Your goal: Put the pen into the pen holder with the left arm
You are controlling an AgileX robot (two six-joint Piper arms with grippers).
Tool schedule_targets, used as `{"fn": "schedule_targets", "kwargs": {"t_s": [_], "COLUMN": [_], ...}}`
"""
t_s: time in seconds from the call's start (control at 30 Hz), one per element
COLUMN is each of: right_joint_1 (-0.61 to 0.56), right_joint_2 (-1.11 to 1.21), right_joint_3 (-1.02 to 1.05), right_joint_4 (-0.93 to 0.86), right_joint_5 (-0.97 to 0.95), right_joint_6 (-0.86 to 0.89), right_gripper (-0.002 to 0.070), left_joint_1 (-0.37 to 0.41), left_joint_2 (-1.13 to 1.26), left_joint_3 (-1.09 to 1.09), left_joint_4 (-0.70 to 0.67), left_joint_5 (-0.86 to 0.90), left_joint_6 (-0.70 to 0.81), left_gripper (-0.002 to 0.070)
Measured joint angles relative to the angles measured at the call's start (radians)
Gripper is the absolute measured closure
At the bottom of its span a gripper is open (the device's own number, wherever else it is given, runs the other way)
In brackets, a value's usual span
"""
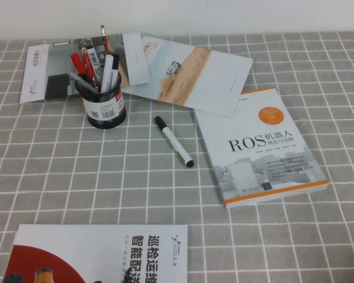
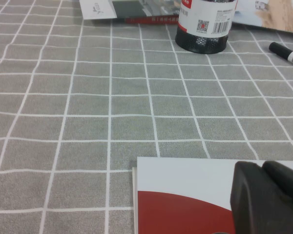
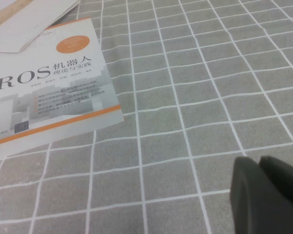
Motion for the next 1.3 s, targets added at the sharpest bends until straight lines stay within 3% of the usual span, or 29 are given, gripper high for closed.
{"fn": "schedule_targets", "kwargs": {"t_s": [1.3], "right_joint_1": [0.0], "right_joint_2": [0.0], "right_joint_3": [0.0], "right_joint_4": [0.0], "right_joint_5": [0.0], "right_joint_6": [0.0], "right_gripper": [0.0691], "left_joint_1": [0.0], "left_joint_2": [0.0], "left_joint_3": [0.0], "left_joint_4": [-0.025], "left_joint_5": [-0.042], "left_joint_6": [-0.014], "left_gripper": [0.0678]}}
